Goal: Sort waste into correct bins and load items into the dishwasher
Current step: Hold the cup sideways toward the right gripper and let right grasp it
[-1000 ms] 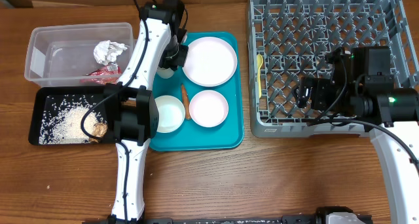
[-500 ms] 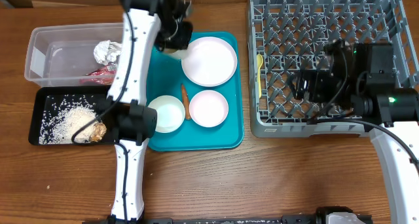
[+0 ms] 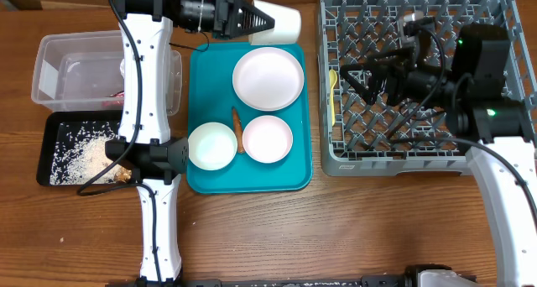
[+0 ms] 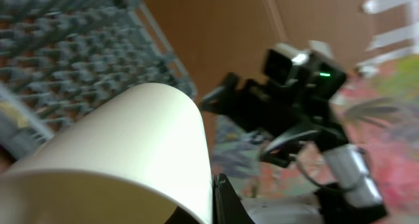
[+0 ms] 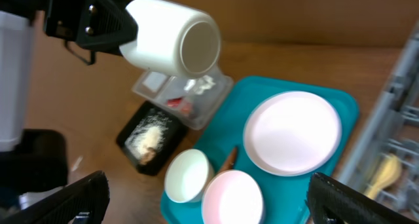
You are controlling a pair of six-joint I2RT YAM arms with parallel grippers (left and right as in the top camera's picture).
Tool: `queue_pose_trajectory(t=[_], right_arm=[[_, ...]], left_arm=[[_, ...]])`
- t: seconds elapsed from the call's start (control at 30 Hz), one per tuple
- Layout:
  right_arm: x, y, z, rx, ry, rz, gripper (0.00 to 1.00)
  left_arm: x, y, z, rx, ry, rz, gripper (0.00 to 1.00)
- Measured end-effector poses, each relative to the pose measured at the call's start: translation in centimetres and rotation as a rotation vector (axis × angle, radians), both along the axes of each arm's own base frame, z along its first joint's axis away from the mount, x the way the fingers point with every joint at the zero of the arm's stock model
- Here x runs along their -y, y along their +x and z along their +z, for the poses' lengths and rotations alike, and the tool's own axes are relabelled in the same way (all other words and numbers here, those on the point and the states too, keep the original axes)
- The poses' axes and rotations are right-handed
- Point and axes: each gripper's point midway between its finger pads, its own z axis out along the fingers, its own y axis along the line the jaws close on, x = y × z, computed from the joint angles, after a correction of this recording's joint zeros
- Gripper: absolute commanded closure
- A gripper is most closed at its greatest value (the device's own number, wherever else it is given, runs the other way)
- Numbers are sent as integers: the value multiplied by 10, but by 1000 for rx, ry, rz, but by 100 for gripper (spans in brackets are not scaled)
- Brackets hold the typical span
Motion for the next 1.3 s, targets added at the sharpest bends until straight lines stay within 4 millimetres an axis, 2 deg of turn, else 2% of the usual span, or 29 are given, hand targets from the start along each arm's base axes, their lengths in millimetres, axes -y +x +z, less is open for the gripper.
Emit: queue_pose_trajectory(t=[0.2, 0.4, 0.57, 0.8, 1.07, 1.3], right_arm=[[-11, 5, 13, 67, 68, 86, 4], [-23, 2, 25, 106, 96, 133, 4], [-28, -1, 27, 107, 103, 151, 9], [-30, -1, 27, 103, 104, 150, 23], [-29, 1, 29, 118, 104, 144, 24], [-19, 5, 31, 130, 107, 128, 26]], left_arm=[[20, -18, 17, -22, -98, -89, 96], [58, -45, 22, -40, -122, -195, 96], [76, -60, 23, -63, -125, -245, 96], [81, -64, 25, -81, -134, -262, 96], [80, -65, 26, -90, -133, -261, 96], [80, -64, 25, -97, -129, -259, 96]])
